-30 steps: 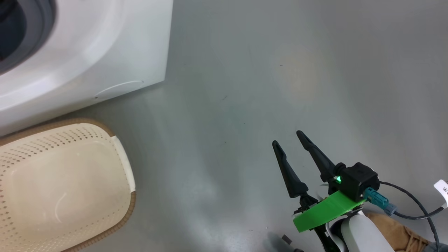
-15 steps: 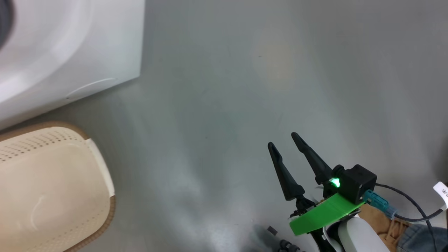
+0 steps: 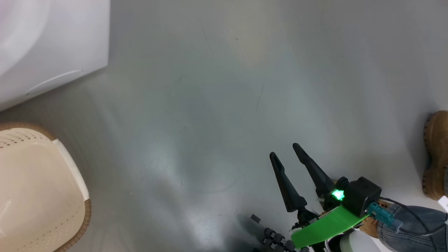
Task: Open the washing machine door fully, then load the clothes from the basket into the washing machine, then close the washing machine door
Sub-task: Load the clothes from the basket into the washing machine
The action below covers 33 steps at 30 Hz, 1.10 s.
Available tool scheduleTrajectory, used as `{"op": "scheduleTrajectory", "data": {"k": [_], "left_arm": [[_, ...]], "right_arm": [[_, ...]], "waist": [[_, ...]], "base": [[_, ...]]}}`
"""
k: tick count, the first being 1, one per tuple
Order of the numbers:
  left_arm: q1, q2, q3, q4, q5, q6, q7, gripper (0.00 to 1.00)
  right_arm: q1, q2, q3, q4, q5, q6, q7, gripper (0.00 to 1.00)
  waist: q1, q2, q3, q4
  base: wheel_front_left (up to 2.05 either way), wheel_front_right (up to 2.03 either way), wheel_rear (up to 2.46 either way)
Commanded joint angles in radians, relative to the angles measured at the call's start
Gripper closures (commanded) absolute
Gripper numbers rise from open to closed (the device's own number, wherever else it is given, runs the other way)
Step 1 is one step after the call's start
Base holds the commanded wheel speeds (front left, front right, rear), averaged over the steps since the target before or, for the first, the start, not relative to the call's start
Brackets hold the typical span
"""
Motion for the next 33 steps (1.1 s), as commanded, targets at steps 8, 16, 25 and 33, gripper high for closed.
{"op": "scheduleTrajectory", "data": {"k": [8,16,25,33], "left_arm": [[-0.057,0.053,-0.079,0.054,0.065,-0.026,0.013,1.00],[-0.082,0.048,-0.086,0.122,0.052,-0.038,0.043,0.13],[-0.083,0.023,-0.094,0.153,0.042,-0.016,0.065,0.00],[-0.032,-0.023,-0.078,0.169,0.006,-0.002,0.041,0.00]], "right_arm": [[0.071,-0.011,0.026,-0.041,-0.002,0.002,-0.005,0.00],[0.093,-0.011,0.021,-0.035,0.002,0.002,-0.005,0.00],[0.051,-0.011,0.041,-0.021,0.000,0.002,-0.005,0.00],[0.016,-0.011,0.037,0.004,-0.009,0.002,-0.005,0.00]], "waist": [[0.0000,0.0000,0.011,-0.007],[0.0000,0.0000,0.006,-0.006],[0.0000,0.0000,-0.009,-0.001],[0.0000,0.0000,-0.058,0.031]], "base": [[0.00,0.00,0.00],[0.00,0.00,0.00],[0.00,0.00,0.00],[0.00,0.00,0.00]]}}
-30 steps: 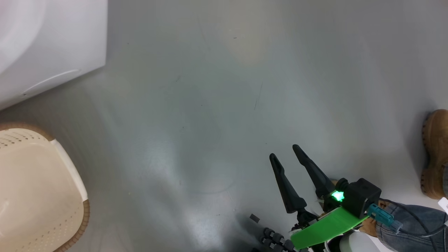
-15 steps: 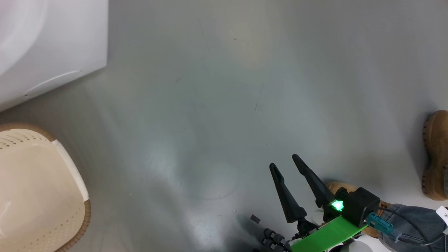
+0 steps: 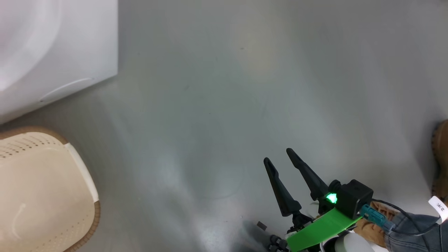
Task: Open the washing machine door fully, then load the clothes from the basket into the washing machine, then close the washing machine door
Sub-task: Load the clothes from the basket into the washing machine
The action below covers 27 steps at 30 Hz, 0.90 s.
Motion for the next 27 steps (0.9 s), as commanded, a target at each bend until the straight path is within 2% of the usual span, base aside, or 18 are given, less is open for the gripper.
{"op": "scheduleTrajectory", "data": {"k": [1,10,17,27], "left_arm": [[0.027,0.026,0.005,-0.016,-0.007,0.007,-0.013,0.00],[0.138,-0.061,0.043,-0.005,-0.069,0.027,-0.058,0.00],[0.256,-0.127,0.060,0.001,-0.108,0.021,-0.076,0.00],[0.406,-0.198,0.051,-0.015,-0.122,-0.024,-0.099,0.00]], "right_arm": [[0.006,-0.013,0.011,-0.012,-0.007,0.002,-0.005,0.00],[-0.009,-0.013,-0.011,0.021,-0.021,0.002,-0.005,0.00],[0.003,-0.013,-0.044,0.050,-0.032,0.002,-0.005,0.00],[0.029,-0.013,-0.088,0.084,-0.045,0.002,-0.005,0.00]], "waist": [[0.0000,0.0000,-0.027,0.020],[0.0000,0.0000,-0.125,0.086],[0.0000,0.0000,-0.217,0.146],[0.0000,0.0000,-0.337,0.218]], "base": [[0.00,0.00,0.00],[0.00,0.00,0.00],[0.00,0.00,0.00],[0.00,0.00,0.00]]}}
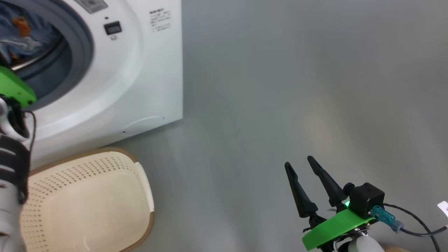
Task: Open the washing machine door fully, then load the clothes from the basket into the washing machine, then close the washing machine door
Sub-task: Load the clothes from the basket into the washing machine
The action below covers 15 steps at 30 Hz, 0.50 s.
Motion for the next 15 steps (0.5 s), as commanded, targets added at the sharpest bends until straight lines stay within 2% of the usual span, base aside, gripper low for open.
{"op": "scheduleTrajectory", "data": {"k": [1,8,15], "left_arm": [[0.024,0.030,0.007,-0.028,0.002,-0.009,-0.010,0.00],[0.109,-0.004,-0.018,-0.078,0.019,-0.046,-0.014,0.00],[0.252,-0.043,-0.028,-0.226,0.042,-0.062,-0.015,0.00]], "right_arm": [[0.025,-0.008,0.010,-0.016,-0.011,0.002,-0.005,0.00],[0.034,-0.008,-0.009,-0.012,-0.015,0.002,-0.005,0.00],[0.049,-0.008,-0.033,-0.014,-0.027,0.002,-0.005,0.00]], "waist": [[0.0000,0.0000,-0.066,0.054],[0.0000,0.0000,-0.121,0.075],[0.0000,0.0000,-0.171,0.096]], "base": [[0.00,0.00,0.00],[0.00,0.00,0.00],[0.00,0.00,0.00]]}}
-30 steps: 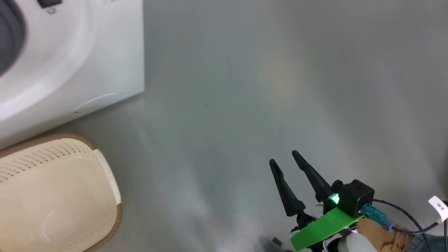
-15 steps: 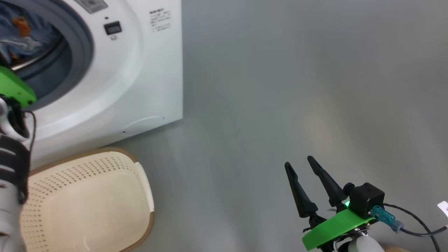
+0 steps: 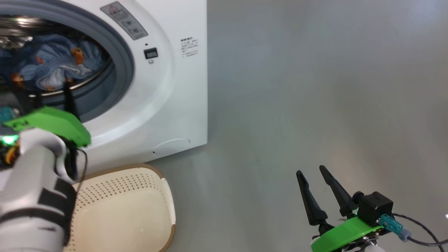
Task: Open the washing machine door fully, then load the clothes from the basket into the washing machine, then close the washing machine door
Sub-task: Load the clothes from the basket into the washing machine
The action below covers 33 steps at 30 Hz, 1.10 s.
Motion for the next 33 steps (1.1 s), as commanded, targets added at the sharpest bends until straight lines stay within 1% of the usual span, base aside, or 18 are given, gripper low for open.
{"op": "scheduleTrajectory", "data": {"k": [1,5,8,17,20,21,25,27,33], "left_arm": [[0.038,0.029,0.017,-0.051,0.012,-0.002,-0.006,0.00],[0.142,0.008,0.017,-0.136,0.016,-0.009,-0.006,0.00],[0.216,0.004,0.011,-0.206,0.026,-0.006,-0.006,0.00],[0.447,-0.011,0.024,-0.420,0.002,0.017,-0.003,0.00],[0.524,-0.003,0.026,-0.492,0.002,0.038,-0.002,0.00],[0.570,0.002,0.023,-0.533,0.003,0.043,0.000,0.00],[0.656,0.008,0.028,-0.625,0.008,0.059,-0.002,0.00],[0.697,-0.003,0.040,-0.663,-0.015,0.054,-0.003,0.00],[0.807,-0.014,0.049,-0.754,-0.018,0.058,-0.005,0.00]], "right_arm": [[0.013,-0.006,0.018,-0.020,-0.011,0.002,-0.005,0.00],[0.022,-0.006,0.005,-0.021,-0.023,0.002,-0.005,0.00],[0.030,-0.006,-0.003,-0.023,-0.034,0.002,-0.005,0.00],[0.047,-0.006,-0.016,-0.024,-0.065,0.002,-0.005,0.00],[0.044,-0.011,-0.009,-0.025,-0.069,0.002,-0.005,0.00],[0.041,-0.015,-0.005,-0.024,-0.069,0.002,-0.005,0.00],[0.040,-0.021,-0.002,-0.024,-0.069,0.002,-0.005,0.00],[0.040,-0.025,0.000,-0.022,-0.067,0.002,-0.005,0.00],[0.049,-0.035,0.005,-0.019,-0.062,0.002,-0.005,0.00]], "waist": [[0.0000,-0.0001,-0.031,0.024],[0.0000,-0.0001,-0.056,0.039],[0.0000,-0.0001,-0.075,0.054],[0.0000,-0.0001,-0.130,0.105],[0.0000,-0.0001,-0.138,0.120],[0.0000,-0.0001,-0.143,0.131],[0.0000,-0.0001,-0.153,0.150],[0.0000,-0.0001,-0.162,0.160],[0.0000,-0.0001,-0.192,0.185]], "base": [[0.00,0.00,0.00],[0.00,0.00,0.00],[0.00,0.00,0.00],[0.00,0.00,0.00],[0.00,0.00,0.00],[0.00,0.00,0.00],[0.00,0.00,0.00],[0.00,0.00,0.00],[0.00,0.00,0.00]]}}
